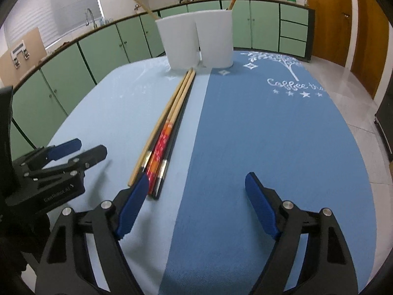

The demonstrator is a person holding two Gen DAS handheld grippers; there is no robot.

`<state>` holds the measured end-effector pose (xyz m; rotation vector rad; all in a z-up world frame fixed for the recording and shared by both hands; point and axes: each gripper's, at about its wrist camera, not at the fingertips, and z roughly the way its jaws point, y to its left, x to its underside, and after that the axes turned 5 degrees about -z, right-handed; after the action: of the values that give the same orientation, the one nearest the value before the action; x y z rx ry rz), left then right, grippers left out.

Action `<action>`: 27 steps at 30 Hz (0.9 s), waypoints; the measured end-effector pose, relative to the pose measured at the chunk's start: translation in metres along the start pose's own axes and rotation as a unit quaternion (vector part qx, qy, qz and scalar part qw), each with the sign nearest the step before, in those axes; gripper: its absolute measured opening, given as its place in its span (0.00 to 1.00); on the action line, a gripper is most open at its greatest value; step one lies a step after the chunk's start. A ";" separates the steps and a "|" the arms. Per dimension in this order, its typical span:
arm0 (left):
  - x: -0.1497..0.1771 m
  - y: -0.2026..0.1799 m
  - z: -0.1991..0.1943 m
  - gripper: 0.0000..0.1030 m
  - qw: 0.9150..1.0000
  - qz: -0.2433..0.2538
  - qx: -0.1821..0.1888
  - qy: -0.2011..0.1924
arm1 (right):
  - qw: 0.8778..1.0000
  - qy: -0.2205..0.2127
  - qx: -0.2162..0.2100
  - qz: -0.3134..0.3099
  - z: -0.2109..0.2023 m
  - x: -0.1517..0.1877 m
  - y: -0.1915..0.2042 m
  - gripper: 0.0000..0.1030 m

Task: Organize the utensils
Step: 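Open both tools and move them back toward the remaining chopsticks, then grasp a black chopstick with the right tool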

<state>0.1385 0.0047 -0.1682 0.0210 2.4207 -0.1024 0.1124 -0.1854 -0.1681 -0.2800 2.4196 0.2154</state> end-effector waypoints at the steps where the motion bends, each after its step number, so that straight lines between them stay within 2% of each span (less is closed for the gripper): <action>1: 0.000 0.000 0.000 0.63 1.000 0.000 -0.001 0.002 | 1.000 0.004 0.001 -0.004 0.001 0.000 0.002 0.76; 11: 0.003 0.000 0.007 0.66 1.000 0.006 -0.006 0.019 | 0.999 0.023 0.026 -0.033 0.009 0.000 0.012 0.74; 17: 0.003 0.001 0.006 0.67 1.000 0.004 -0.006 0.018 | 0.998 0.018 0.051 -0.013 0.004 0.001 0.000 0.72; 23: 0.003 0.000 0.006 0.68 1.000 0.005 -0.009 0.018 | 1.000 0.009 0.004 -0.012 -0.002 0.004 0.003 0.55; 25: 0.003 0.001 0.005 0.68 1.000 0.005 -0.009 0.017 | 1.000 0.016 -0.001 -0.023 0.001 0.004 0.009 0.42; 26: 0.003 0.001 0.005 0.68 1.000 0.005 -0.009 0.017 | 0.999 0.017 -0.001 -0.027 0.002 0.004 0.011 0.40; 27: 0.003 0.001 0.005 0.68 1.000 0.005 -0.010 0.017 | 0.999 0.016 -0.001 -0.031 0.003 0.004 0.014 0.34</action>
<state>0.1392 0.0054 -0.1742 0.0272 2.4547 -0.0747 0.1075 -0.1719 -0.1718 -0.3614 2.4388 0.1862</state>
